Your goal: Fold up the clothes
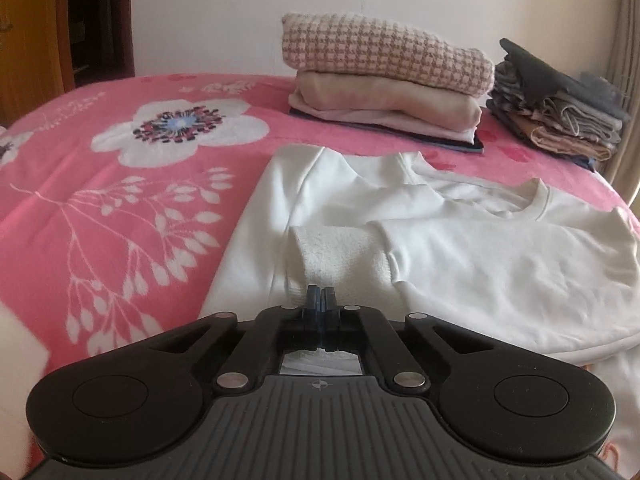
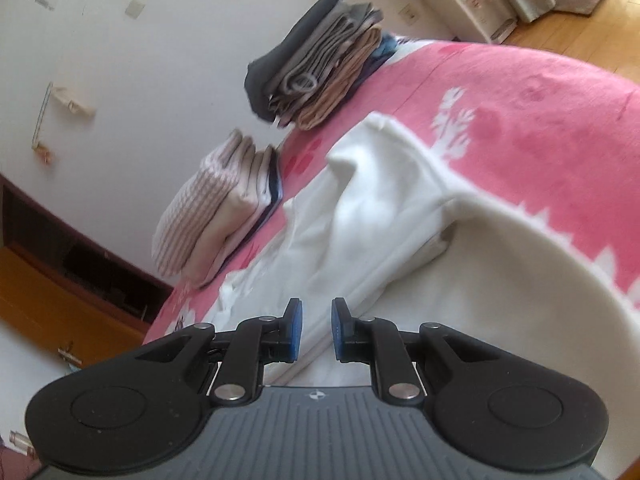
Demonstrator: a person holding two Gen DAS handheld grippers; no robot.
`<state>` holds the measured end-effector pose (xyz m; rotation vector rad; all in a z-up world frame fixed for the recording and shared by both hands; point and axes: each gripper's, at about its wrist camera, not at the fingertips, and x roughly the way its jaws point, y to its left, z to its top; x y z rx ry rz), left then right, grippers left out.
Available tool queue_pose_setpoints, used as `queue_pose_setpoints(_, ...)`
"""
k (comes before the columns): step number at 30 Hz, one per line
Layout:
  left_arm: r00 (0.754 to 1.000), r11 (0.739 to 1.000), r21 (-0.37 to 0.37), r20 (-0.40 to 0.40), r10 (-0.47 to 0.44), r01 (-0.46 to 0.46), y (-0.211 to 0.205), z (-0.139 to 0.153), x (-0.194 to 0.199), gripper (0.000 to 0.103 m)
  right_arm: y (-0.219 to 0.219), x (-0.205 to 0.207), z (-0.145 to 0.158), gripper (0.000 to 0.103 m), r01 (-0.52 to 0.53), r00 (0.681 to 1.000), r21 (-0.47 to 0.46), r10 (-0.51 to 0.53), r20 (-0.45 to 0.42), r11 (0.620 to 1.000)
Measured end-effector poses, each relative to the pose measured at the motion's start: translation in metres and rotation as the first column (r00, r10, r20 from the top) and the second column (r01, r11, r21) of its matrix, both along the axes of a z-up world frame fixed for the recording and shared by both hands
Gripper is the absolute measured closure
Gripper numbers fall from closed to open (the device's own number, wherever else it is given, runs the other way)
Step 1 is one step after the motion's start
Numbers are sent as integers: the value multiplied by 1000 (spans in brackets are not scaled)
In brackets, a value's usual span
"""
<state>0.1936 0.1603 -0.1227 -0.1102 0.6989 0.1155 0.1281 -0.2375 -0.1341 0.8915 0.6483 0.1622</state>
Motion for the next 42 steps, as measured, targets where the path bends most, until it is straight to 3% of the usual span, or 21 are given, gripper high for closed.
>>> queue_pose_setpoints(7, 996, 997, 17, 41, 74, -75, 11, 8, 1, 103, -19, -1, -9, 86, 33, 999, 49, -33, 5, 998)
queue_pose_setpoints(9, 997, 998, 26, 51, 61, -63, 13, 13, 4, 103, -19, 0, -14, 86, 25, 1000, 83, -24, -6, 996)
queue_pose_setpoints(12, 1000, 999, -30, 29, -10, 11, 18, 17, 14, 103, -16, 3, -20, 86, 13, 1000, 108, -11, -18, 994)
queue_pose_setpoints(13, 999, 999, -38, 19, -30, 31, 18, 17, 17, 99, -15, 4, -22, 86, 12, 1000, 113, -9, -22, 994)
queue_pose_setpoints(14, 999, 998, -36, 12, -49, 50, 18, 17, 20, 88, -14, 4, -23, 86, 9, 1000, 118, -7, -23, 993)
queue_pose_setpoints(16, 997, 997, 17, 16, -75, 74, 12, 15, 23, 71, -13, 6, -25, 86, 4, 1000, 129, -1, -25, 992)
queue_pose_setpoints(18, 996, 995, 50, 8, -91, 90, 9, 13, 27, 68, -12, 6, -25, 86, -1, 1000, 135, 5, -24, 991)
queue_pose_setpoints(25, 994, 993, 13, -4, -114, 114, 15, 6, 35, 72, -12, 7, -32, 80, 5, 999, 167, 2, -42, 986)
queue_pose_setpoints(29, 996, 996, 2, 12, -87, 87, 19, 6, 35, 103, -11, 8, -37, 79, 7, 998, 191, 4, -58, 982)
queue_pose_setpoints(37, 991, 1000, 2, 135, -27, 27, 19, 34, 30, 103, -13, 7, -42, 79, 24, 997, 217, -8, -78, 976)
queue_pose_setpoints(42, 987, 1000, -3, 159, -27, 28, 18, 49, 34, 103, -14, 6, -44, 79, 31, 997, 226, -12, -82, 974)
